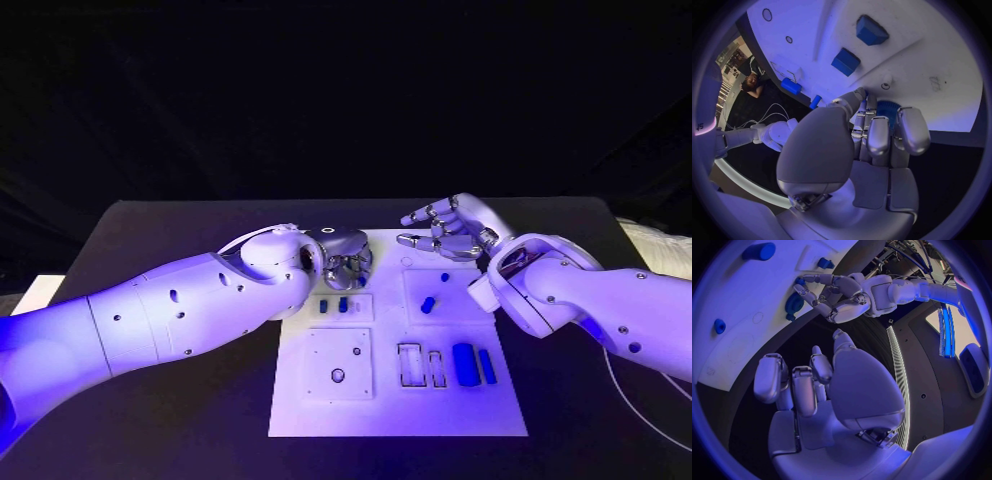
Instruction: Assemble the parts on the task board
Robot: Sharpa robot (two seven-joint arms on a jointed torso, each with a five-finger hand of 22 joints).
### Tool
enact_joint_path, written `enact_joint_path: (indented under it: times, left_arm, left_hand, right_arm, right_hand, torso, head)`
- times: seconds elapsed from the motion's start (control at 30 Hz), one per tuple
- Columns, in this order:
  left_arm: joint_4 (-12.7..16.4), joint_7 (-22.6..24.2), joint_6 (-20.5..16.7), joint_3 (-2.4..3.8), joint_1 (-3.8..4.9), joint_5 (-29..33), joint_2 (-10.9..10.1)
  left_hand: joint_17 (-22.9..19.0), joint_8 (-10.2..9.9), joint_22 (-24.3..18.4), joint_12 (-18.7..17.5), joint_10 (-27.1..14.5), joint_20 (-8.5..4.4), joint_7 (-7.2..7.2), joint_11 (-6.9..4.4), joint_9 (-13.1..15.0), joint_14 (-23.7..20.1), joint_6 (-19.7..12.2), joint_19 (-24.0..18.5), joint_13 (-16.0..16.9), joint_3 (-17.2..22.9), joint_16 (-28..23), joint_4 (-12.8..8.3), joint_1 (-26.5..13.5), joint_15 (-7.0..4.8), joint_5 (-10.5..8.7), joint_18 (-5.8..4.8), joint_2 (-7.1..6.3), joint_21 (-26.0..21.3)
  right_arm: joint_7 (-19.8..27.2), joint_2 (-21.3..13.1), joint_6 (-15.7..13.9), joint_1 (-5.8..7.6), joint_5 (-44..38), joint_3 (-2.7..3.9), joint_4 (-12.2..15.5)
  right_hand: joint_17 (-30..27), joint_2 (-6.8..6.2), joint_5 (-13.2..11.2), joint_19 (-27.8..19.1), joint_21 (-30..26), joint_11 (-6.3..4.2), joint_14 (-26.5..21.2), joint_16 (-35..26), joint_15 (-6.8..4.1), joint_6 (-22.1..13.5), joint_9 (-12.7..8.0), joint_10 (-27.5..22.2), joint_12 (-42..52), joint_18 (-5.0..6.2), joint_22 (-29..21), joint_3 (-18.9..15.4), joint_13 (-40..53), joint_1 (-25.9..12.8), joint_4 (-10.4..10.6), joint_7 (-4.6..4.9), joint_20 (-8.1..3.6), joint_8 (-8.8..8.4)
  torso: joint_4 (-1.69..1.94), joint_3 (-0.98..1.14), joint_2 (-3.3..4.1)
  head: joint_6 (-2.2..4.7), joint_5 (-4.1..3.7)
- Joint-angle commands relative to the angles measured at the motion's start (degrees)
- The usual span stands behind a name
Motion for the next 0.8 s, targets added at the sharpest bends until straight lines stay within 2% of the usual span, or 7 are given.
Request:
enact_joint_path:
  times: [0.03,0.13,0.27,0.37,0.53,0.63,0.8]
  left_arm:
    - [1.5,-0.4,-2.5,0.48,0.02,2.5,-1.1]
    - [3.4,-0.3,-3.7,1.15,0.04,4.1,-3.0]
    - [5.5,0.2,-6.0,1.54,0.07,6.4,-5.3]
    - [6.7,0.3,-6.9,1.66,0.07,7.7,-6.9]
    - [7.8,0.2,-7.1,1.73,0.06,9.1,-8.7]
    - [8.2,-0.2,-6.1,1.74,0.05,9.6,-9.6]
    - [8.3,-1.1,-3.8,1.72,0.04,9.8,-10.2]
  left_hand:
    - [-0.1,0.2,0.1,-0.4,0.3,-0.08,0.24,0.11,0.0,1.3,0.3,0.2,-0.1,0.4,0.3,0.1,-0.5,-0.32,-0.21,-0.91,0.07,0.3]
    - [-0.2,0.1,0.2,-0.5,0.3,-0.05,0.29,0.17,0.0,1.3,0.3,0.3,-0.1,0.4,0.3,0.0,-0.7,-0.27,-0.23,-0.93,-0.03,0.4]
    - [-0.2,0.0,0.4,-0.5,0.4,-0.03,0.31,0.17,0.0,1.3,0.3,0.3,-0.1,0.4,0.4,0.0,-0.8,-0.25,-0.24,-0.98,-0.10,0.6]
    - [-0.3,0.0,0.5,-0.6,0.4,-0.02,0.30,0.16,0.0,1.2,0.4,0.3,-0.1,0.5,0.4,-0.1,-0.8,-0.25,-0.25,-1.01,-0.13,0.8]
    - [-0.4,0.0,0.5,-0.6,0.5,-0.01,0.29,0.15,0.0,1.2,0.5,0.3,-0.1,0.5,0.4,-0.1,-0.9,-0.24,-0.25,-1.01,-0.20,0.8]
    - [-0.4,0.0,0.5,-0.6,0.5,-0.01,0.29,0.15,0.0,1.2,0.5,0.3,-0.1,0.5,0.4,-0.1,-0.9,-0.24,-0.25,-1.01,-0.21,0.8]
    - [-0.6,-0.1,0.8,-0.8,0.6,0.02,0.24,0.17,-0.1,1.2,0.5,0.4,-0.1,0.5,0.4,-0.1,-1.2,-0.23,-0.28,-1.06,-0.41,1.1]
  right_arm:
    - [0.3,0.0,0.5,-0.05,-0.3,0.00,-0.3]
    - [0.3,0.1,0.4,-0.11,-0.3,-0.01,-0.7]
    - [0.2,0.2,0.3,-0.23,-0.3,-0.01,-1.0]
    - [0.2,0.2,0.2,-0.31,-0.3,-0.01,-1.3]
    - [0.2,0.1,0.1,-0.41,-0.2,-0.01,-1.5]
    - [0.2,0.1,0.1,-0.46,-0.2,-0.01,-1.6]
    - [0.2,0.1,0.2,-0.51,-0.2,-0.01,-1.6]
  right_hand:
    - [6.3,0.43,0.2,-0.2,-0.3,-0.40,4.0,-0.2,-0.47,0.2,0.0,0.1,0.4,0.53,0.0,-0.4,0.0,-0.1,0.1,-0.18,-0.03,0.20]
    - [6.3,0.43,0.2,-0.2,-0.3,-0.40,4.0,-0.2,-0.47,0.2,0.0,0.1,0.4,0.53,0.0,-0.4,0.0,-0.1,0.1,-0.18,-0.03,0.20]
    - [6.3,0.45,0.2,-0.3,-0.4,-0.40,4.0,-0.2,-0.47,0.2,0.0,0.1,0.4,0.53,0.0,-0.4,0.0,-0.1,0.1,-0.18,-0.03,0.21]
    - [6.2,0.51,0.2,-0.3,-0.4,-0.40,4.0,-0.3,-0.47,0.3,0.0,0.1,0.3,0.55,0.0,-0.4,-0.1,-0.1,0.1,-0.18,-0.03,0.22]
    - [6.2,0.51,0.2,-0.3,-0.4,-0.40,4.0,-0.3,-0.47,0.3,0.0,0.1,0.3,0.55,0.0,-0.4,-0.1,-0.1,0.1,-0.18,-0.03,0.22]
    - [6.2,0.51,0.2,-0.3,-0.4,-0.40,4.0,-0.3,-0.47,0.3,0.0,0.1,0.3,0.55,0.0,-0.4,-0.1,-0.1,0.1,-0.18,-0.03,0.22]
    - [6.2,0.51,0.2,-0.3,-0.4,-0.40,4.0,-0.3,-0.47,0.3,0.0,0.1,0.3,0.55,0.0,-0.4,-0.1,-0.1,0.1,-0.18,-0.03,0.22]
  torso:
    - [0.12,0.01,-0.10]
    - [0.18,0.05,-0.09]
    - [0.26,0.11,-0.11]
    - [0.36,0.06,-0.13]
    - [0.28,-0.05,-0.10]
    - [0.19,0.03,-0.05]
    - [0.25,0.06,-0.05]
  head:
    - [0.09,-0.23]
    - [0.31,-0.15]
    - [0.45,0.01]
    - [0.51,-0.16]
    - [0.62,-0.19]
    - [0.60,-0.21]
    - [0.44,-0.20]
